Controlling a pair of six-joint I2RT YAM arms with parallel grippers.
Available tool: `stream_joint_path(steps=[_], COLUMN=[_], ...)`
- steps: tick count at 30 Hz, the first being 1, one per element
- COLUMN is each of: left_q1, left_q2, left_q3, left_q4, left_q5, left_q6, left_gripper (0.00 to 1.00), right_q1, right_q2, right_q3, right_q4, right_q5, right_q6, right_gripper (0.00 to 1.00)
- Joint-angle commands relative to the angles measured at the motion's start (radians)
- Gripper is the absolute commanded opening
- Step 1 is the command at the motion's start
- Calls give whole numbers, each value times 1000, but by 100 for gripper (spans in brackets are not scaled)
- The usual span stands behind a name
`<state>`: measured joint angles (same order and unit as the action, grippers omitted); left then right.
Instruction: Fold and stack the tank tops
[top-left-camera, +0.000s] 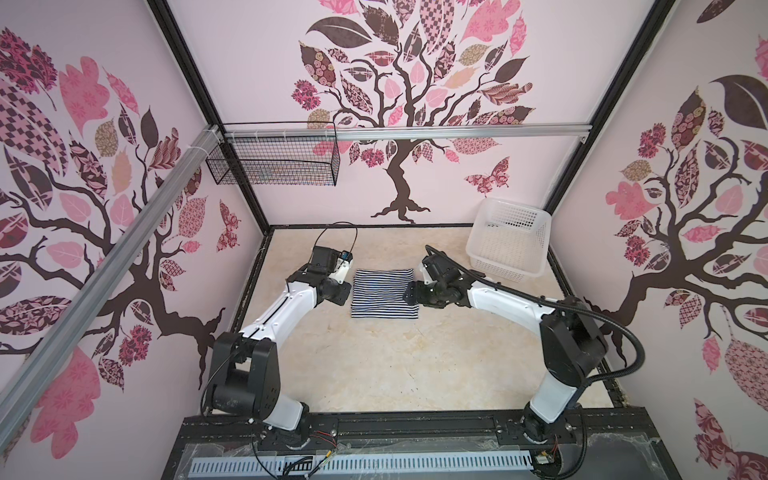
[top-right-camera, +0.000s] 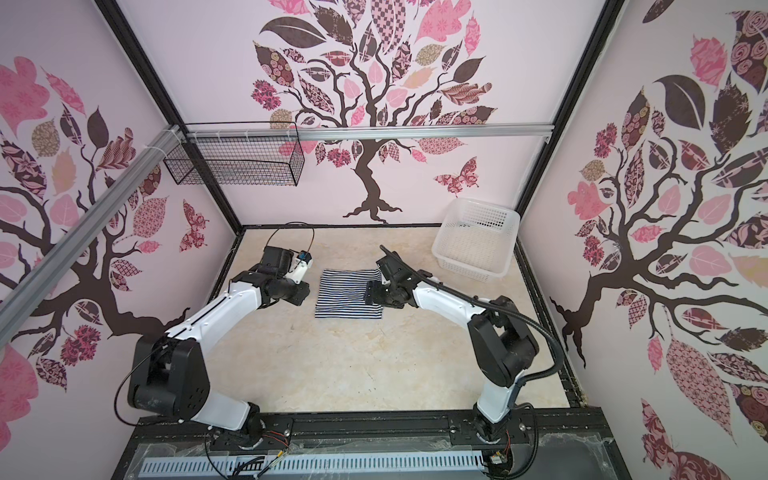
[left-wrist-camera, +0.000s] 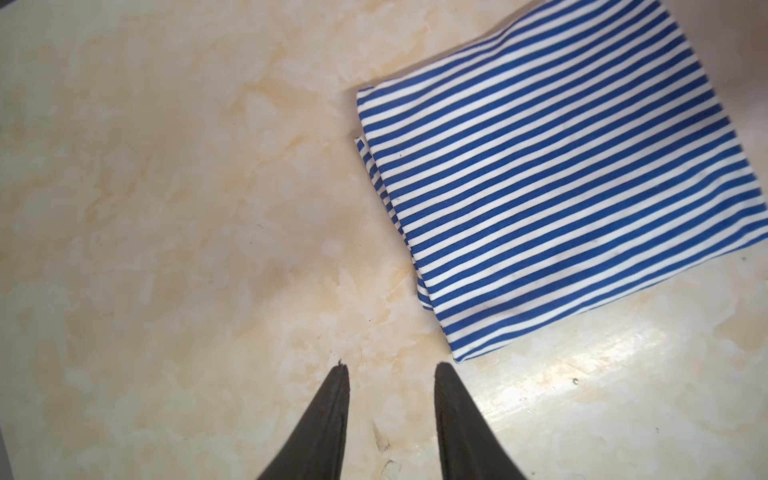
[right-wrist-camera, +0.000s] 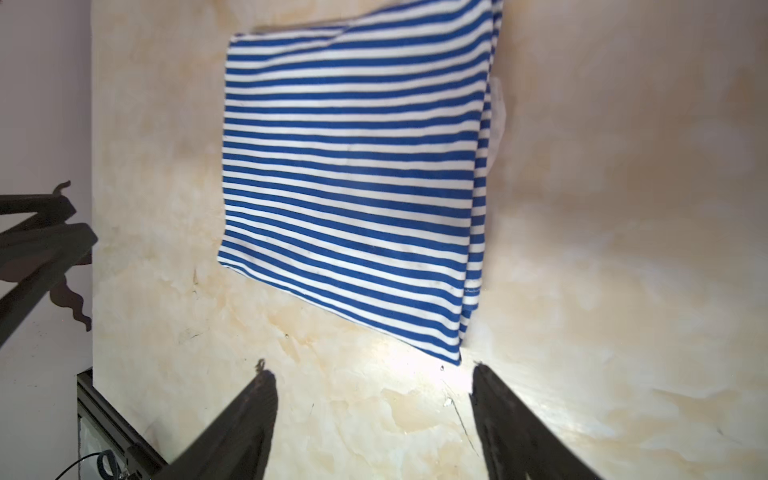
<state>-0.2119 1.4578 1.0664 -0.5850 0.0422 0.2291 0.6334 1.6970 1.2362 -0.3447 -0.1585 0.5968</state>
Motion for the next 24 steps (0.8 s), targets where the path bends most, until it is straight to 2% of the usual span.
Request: stream_joint_path(steps=[1,3,5,6,10,16,20,24], left_q1=[23,55,107,141,297,495,523,525], left_q2=[-85,-139,-183,-202,-284,-318,-312,-302], left_q3=[-42,-58,-65,-68,-123,-224,-296,-389], left_q4=[27,37,42,42,97,191,272,434], left_q5=[10,32,73,97,197,320,303,242], left_q6=[-41,-59,-82,-91,-128,-194,-218,-270], left_gripper=[42,46,61,64,66,71,73,76], right_q1=[2,2,1,1,-18,-163,-176,-175], right_q2=[-96,-153,-217,-255,-411,-591,-668,-777], right_q3=[-17,-39,-70,-95,-209,-360,-483,-599], right_q4=[-67,-77,-77,-68,-30,-16,34,92], right_q5=[82,121,157,183,311,314,348,397], right_q6=[-38,-54,-70,-82,-108,-112,-133,-141], right_gripper=[79,81,83,84,87,89,89,89])
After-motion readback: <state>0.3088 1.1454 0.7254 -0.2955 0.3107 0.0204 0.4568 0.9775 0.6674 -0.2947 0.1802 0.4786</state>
